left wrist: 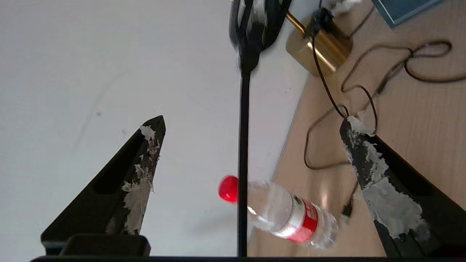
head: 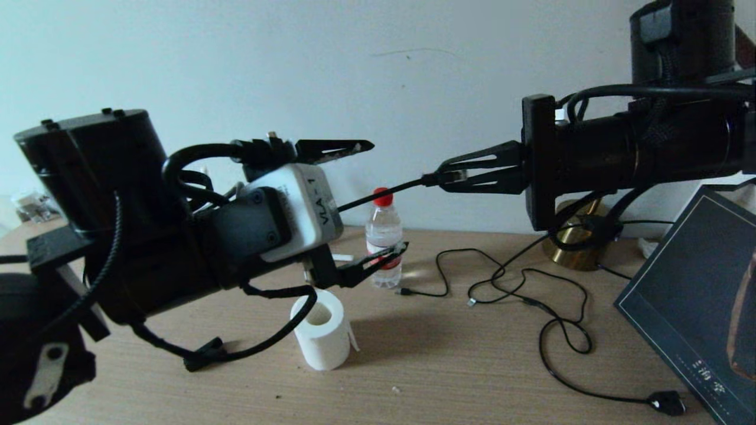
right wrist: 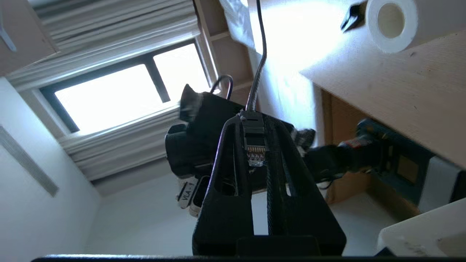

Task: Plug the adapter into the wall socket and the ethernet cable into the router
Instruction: Hand it to the other hand

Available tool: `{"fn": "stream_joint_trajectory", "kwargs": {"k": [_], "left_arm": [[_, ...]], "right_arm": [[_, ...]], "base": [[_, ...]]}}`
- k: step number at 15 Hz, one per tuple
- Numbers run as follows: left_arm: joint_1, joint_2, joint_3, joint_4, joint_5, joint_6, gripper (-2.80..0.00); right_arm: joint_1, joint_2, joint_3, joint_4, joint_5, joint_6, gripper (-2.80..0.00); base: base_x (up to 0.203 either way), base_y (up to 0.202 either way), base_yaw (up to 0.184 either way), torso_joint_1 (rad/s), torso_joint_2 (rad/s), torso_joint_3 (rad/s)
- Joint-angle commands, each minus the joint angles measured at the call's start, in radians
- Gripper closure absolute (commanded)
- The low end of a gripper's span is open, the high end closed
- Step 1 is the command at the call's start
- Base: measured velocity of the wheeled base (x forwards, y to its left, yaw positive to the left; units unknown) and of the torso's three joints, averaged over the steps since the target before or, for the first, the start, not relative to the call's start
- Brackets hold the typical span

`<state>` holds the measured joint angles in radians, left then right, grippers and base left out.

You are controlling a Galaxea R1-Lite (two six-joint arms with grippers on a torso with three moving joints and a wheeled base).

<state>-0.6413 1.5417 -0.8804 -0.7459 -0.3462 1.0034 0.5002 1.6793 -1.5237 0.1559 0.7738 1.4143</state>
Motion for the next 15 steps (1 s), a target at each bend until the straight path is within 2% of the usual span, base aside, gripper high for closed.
{"fn": "stream_joint_trajectory", "kwargs": {"k": [1, 7, 15], "left_arm": [[-0.01, 0.019, -0.037, -0.009, -0.003, 0.006, -2.8], [-0.07, 0.074, -0.077, -0.048, -0.007, 0.004, -2.8], [-0.072, 0.072, -0.077, -0.072, -0.032, 0.004, -2.8]], "right_arm": [[-0.002, 0.04, -0.024, 0.001, 0.023, 0.033, 0.0], [-0.002, 0.042, -0.024, 0.001, 0.079, 0.048, 0.0], [-0.059, 0.037, -0.015, 0.001, 0.292, 0.078, 0.0]], "base": [[0.0, 0.0, 0.0, 0.0, 0.0, 0.0], [0.0, 0.0, 0.0, 0.0, 0.0, 0.0], [0.0, 0.0, 0.0, 0.0, 0.0, 0.0]]}}
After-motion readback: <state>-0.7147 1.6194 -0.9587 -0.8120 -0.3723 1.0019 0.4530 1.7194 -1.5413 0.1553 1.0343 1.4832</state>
